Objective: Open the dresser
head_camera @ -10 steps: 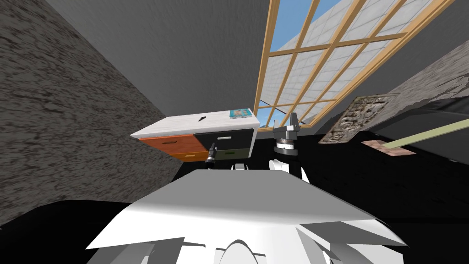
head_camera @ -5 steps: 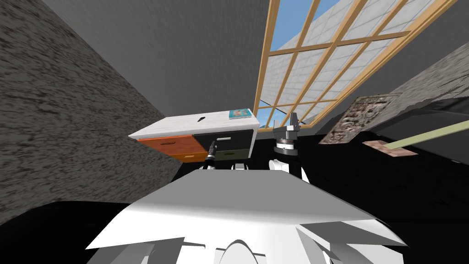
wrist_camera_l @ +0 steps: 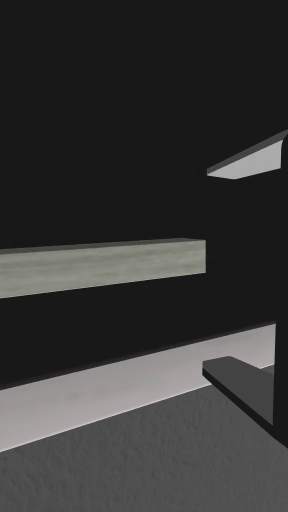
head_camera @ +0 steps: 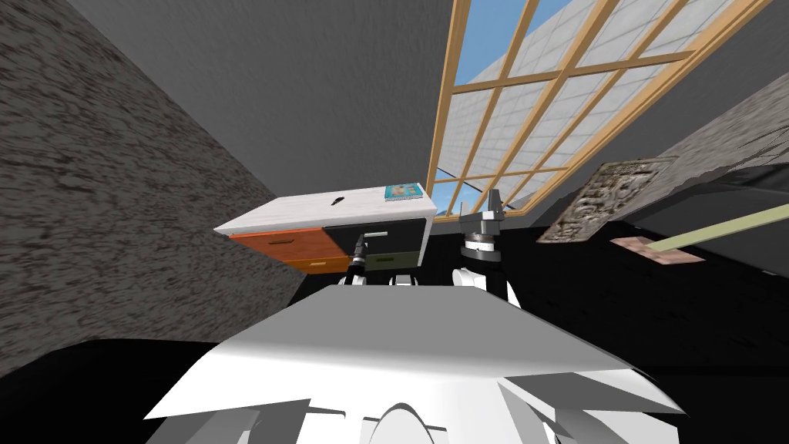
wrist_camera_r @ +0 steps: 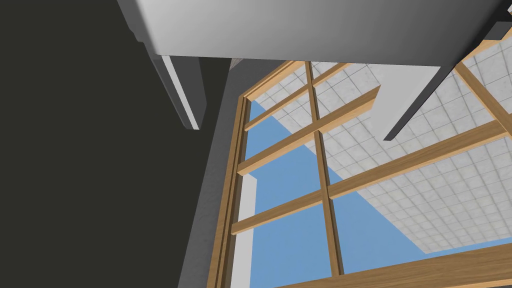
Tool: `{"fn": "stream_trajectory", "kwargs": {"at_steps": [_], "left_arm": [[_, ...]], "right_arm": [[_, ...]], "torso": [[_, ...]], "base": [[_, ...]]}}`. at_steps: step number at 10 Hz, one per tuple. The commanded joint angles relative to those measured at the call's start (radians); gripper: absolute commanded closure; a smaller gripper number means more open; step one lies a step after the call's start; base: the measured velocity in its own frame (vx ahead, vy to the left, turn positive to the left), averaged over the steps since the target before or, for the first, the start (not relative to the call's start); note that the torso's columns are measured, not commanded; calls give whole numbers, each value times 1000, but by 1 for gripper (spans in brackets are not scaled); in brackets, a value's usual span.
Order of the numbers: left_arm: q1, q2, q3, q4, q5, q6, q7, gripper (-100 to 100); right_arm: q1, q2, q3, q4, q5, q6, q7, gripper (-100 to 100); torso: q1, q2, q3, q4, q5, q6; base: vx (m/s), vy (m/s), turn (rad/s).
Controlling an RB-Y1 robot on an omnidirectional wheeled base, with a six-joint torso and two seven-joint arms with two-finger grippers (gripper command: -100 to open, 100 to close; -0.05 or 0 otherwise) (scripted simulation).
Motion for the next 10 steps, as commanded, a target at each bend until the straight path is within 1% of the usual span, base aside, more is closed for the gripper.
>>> {"fn": "stream_trajectory", "kwargs": {"at_steps": [1,2,3,4,6,10], "left_arm": [[-6,-65,1,3,1,4,1,-100],[-6,-81,1,2,1,5,1,-100],[-7,-69,2,1,1,7,1,-100],[-41,-74,46,24,9,15,-8,-100],[-74,-78,91,48,18,22,-17,-100],[-142,-86,181,96,34,37,-36,-100]], "right_arm": [[0,0,0,0,0,0,0,0],[0,0,0,0,0,0,0,0],[0,0,0,0,0,0,0,0],[0,0,0,0,0,0,0,0],[0,0,0,0,0,0,0,0],[0,0,0,0,0,0,0,0]], "torso": [[0,0,0,0,0,0],[0,0,0,0,0,0],[0,0,0,0,0,0],[0,0,0,0,0,0],[0,2,1,1,0,0],[0,-2,-1,0,0,0]], "base": [[0,0,0],[0,0,0],[0,0,0],[-37,1,-236],[-74,14,-252],[-64,3,-183]]}}
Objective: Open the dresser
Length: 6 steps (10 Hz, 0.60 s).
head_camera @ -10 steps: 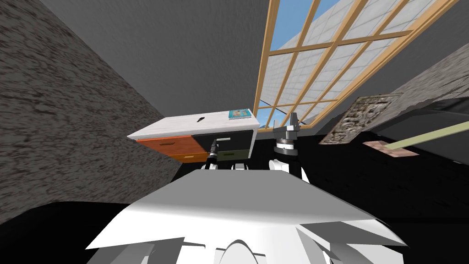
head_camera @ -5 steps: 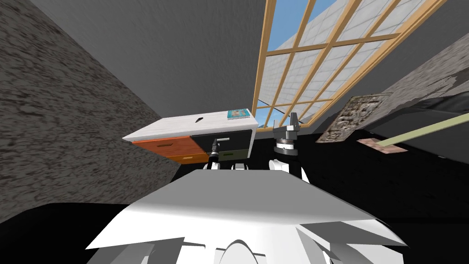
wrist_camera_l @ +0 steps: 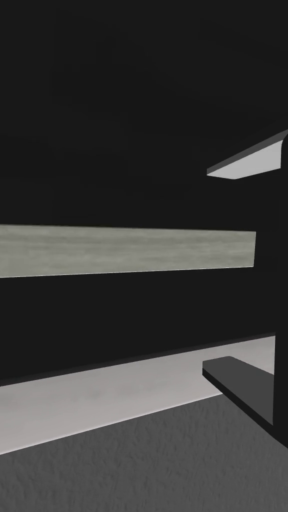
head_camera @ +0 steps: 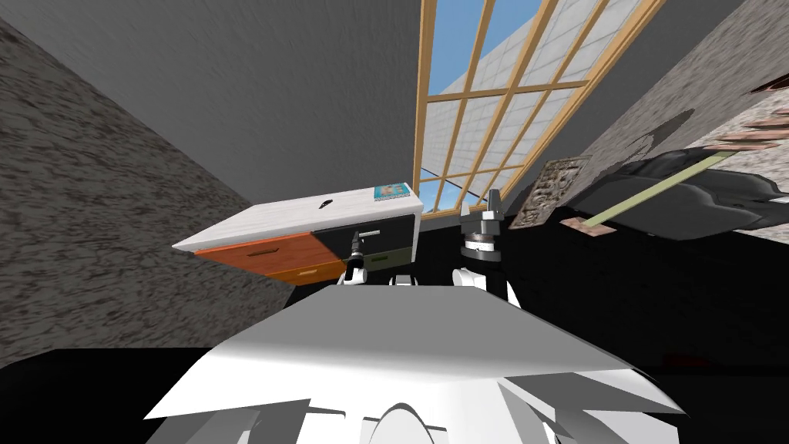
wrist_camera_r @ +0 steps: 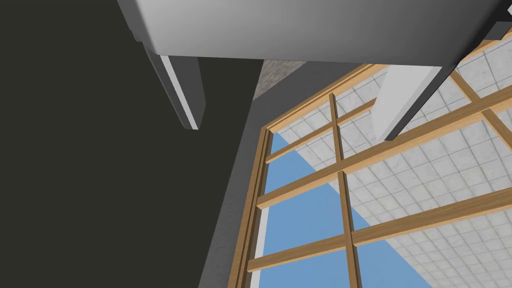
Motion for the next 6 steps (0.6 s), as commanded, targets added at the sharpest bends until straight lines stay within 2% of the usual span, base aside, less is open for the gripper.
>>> {"fn": "stream_trajectory", "kwargs": {"at_steps": [1,2,3,4,6], "left_arm": [[-51,-5,61,40,11,8,-13,-100],[-68,-7,84,52,15,12,-18,-100],[-56,-7,69,34,12,16,-17,-100],[-34,-3,39,28,7,4,-9,100],[0,0,-6,4,-1,-3,1,100]], "right_arm": [[0,0,0,0,0,0,0,0],[0,0,0,0,0,0,0,0],[0,0,0,0,0,0,0,0],[0,0,0,0,0,0,0,0],[1,0,0,0,0,0,0,0]], "torso": [[0,0,0,0,0,0],[0,1,0,0,0,0],[0,1,1,0,0,0],[1,0,0,0,0,0],[0,-3,-2,-1,0,0]], "base": [[-55,-4,-173],[-51,-4,-165],[-22,0,-29],[27,8,286],[68,-3,214]]}}
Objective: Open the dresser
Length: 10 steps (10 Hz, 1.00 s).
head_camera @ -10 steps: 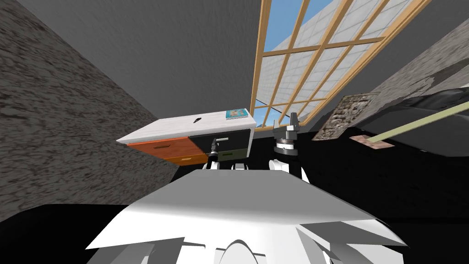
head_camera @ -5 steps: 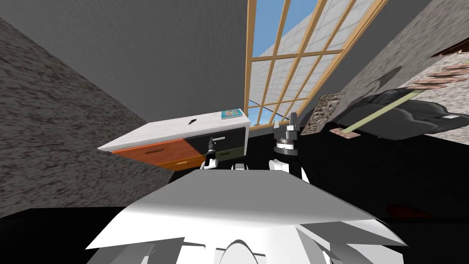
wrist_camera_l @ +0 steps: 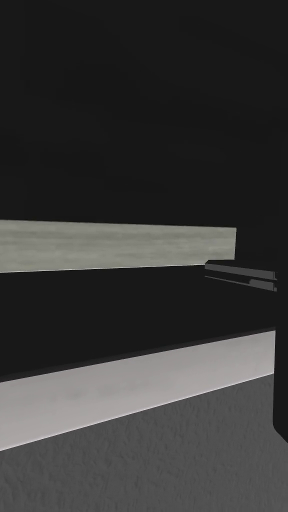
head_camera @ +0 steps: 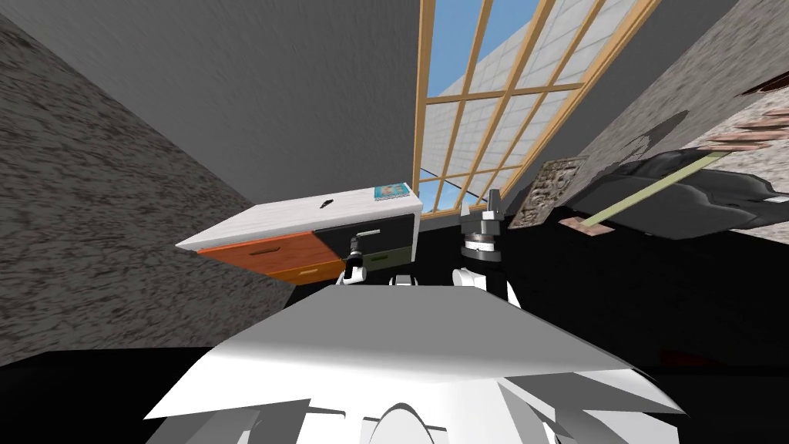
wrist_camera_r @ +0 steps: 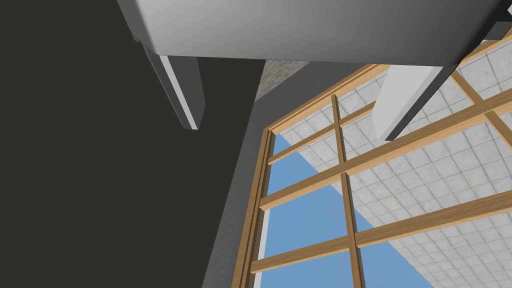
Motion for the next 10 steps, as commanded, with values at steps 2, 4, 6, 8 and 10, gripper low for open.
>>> {"fn": "stream_trajectory", "kwargs": {"at_steps": [2,4,6,8,10], "left_arm": [[62,4,-82,-44,-16,-16,16,100],[95,8,-127,-68,-24,-23,26,100],[129,12,-172,-92,-32,-31,35,100],[119,40,-160,-76,-30,-35,31,-100],[119,81,-160,-74,-30,-34,31,-100]], "right_arm": [[0,0,0,0,0,0,0,0],[0,0,0,0,0,0,0,0],[0,0,0,0,0,0,0,0],[0,0,0,0,0,0,0,0],[0,0,0,0,0,0,0,0]], "torso": [[0,3,2,1,0,0],[0,5,3,1,0,0],[0,4,3,1,0,0],[0,5,3,1,0,1],[0,5,3,2,0,0]], "base": [[67,-5,159],[62,-6,228],[58,-2,173],[17,-4,12],[0,0,0]]}}
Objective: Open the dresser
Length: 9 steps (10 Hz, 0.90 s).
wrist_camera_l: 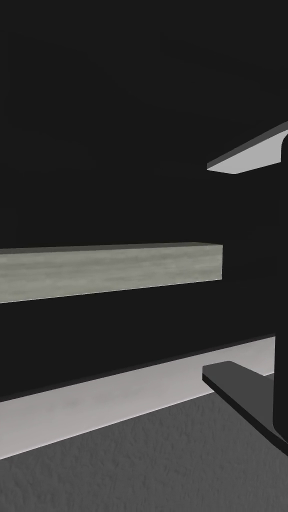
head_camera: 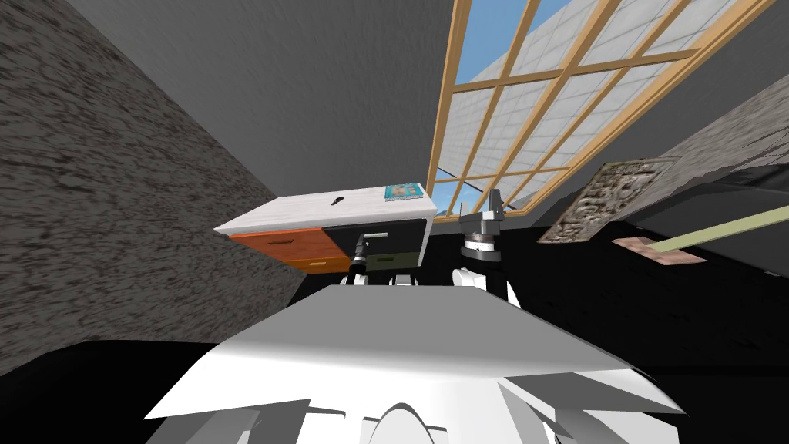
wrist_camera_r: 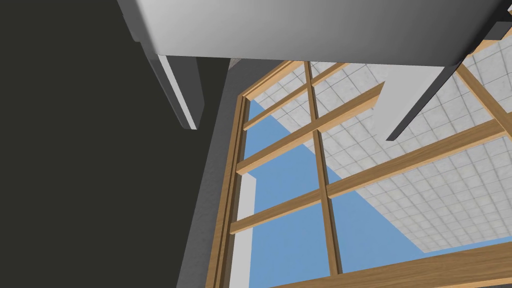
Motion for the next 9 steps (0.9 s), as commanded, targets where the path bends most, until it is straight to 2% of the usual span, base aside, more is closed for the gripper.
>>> {"fn": "stream_trajectory", "kwargs": {"at_steps": [1,4,5,9], "left_arm": [[0,51,-1,3,0,1,-1,-100],[-1,114,-2,8,0,5,-1,-100],[-3,66,-6,0,1,9,1,-100],[-2,-14,-7,-5,1,9,1,-100]], "right_arm": [[0,0,0,0,0,0,0,0],[0,0,0,0,0,0,0,0],[0,0,0,0,0,0,0,0],[0,0,0,0,0,0,0,0]], "torso": [[0,-1,0,0,0,0],[-1,-2,-1,-1,0,0],[-1,-2,-1,-1,0,0],[2,-1,-1,0,0,0]], "base": [[0,0,0],[2,-6,-3],[10,-45,-27],[7,-26,-2]]}}
